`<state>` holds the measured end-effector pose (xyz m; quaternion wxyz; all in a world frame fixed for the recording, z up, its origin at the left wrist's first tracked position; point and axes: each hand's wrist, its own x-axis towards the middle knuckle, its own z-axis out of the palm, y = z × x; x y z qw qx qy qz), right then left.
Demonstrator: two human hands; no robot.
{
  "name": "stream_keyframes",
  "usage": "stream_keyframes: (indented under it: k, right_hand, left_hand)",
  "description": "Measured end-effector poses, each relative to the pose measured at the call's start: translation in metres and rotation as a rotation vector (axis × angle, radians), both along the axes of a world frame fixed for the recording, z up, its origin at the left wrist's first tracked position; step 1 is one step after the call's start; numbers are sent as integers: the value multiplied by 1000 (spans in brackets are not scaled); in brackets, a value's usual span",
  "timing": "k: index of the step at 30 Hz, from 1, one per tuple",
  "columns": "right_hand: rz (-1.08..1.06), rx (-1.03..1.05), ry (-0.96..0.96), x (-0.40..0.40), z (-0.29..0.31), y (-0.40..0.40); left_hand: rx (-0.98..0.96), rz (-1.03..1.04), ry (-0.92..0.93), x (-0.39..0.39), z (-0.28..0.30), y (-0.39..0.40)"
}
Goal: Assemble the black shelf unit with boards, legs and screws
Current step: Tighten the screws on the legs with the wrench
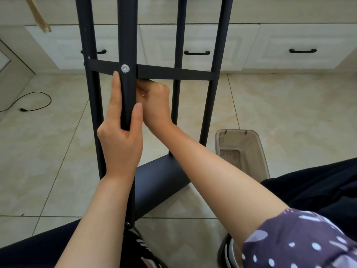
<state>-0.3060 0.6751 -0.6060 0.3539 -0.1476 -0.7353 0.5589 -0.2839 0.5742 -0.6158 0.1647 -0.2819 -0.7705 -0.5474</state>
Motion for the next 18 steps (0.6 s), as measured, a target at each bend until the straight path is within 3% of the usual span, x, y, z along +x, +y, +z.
stream_keyframes:
  k: [3, 7, 13, 18]
  right_hand:
    - [5, -57, -2, -2, -1, 0]
    - [-12, 18, 8, 2, -2, 2]
    - [149, 71, -203, 30, 2, 24]
    - [206, 50, -261, 49, 19, 30]
  left_hand:
    - [-2, 7, 32, -1, -3, 2]
    - [5, 13, 12, -5, -6, 1]
    - [-2, 5, -36, -5, -4, 0]
    - [0, 2, -35, -3, -4, 2]
